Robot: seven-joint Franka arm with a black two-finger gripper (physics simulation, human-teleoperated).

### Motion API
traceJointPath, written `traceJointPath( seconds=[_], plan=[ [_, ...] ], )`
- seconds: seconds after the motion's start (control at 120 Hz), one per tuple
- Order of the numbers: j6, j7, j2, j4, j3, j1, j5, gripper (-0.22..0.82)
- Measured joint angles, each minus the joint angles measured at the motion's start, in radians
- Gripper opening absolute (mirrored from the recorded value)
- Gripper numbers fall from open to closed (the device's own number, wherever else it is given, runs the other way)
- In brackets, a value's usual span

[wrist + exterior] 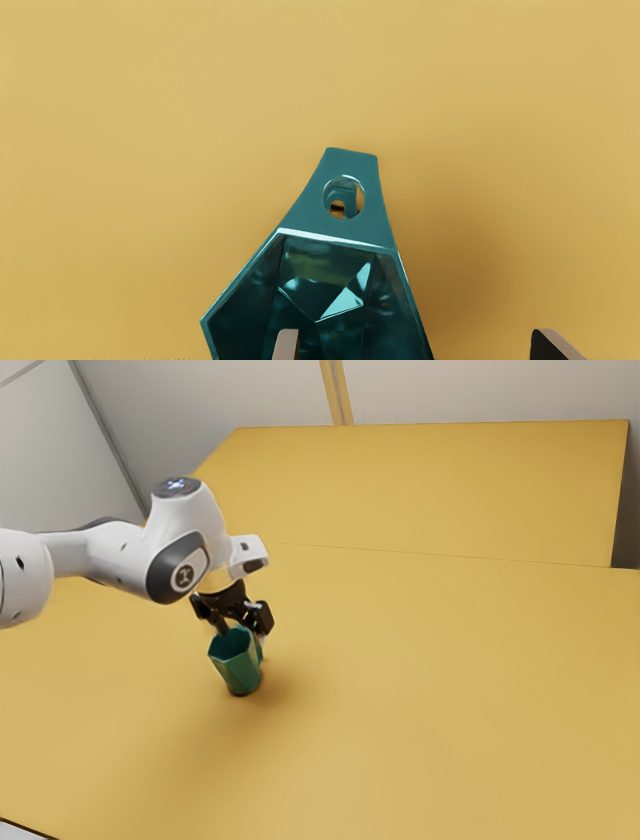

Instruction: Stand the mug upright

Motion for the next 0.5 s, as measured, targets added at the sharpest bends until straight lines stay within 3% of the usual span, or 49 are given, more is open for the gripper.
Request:
traceJointPath(
  seconds=[0.233, 0.5],
  plan=[
    [-0.023, 0.006, -0.077, 0.024, 0.0, -0.033, -0.001, 0.57],
    [-0.192, 0.011, -0.077, 0.26, 0.002, -0.044, 0.011, 0.59]
  ],
)
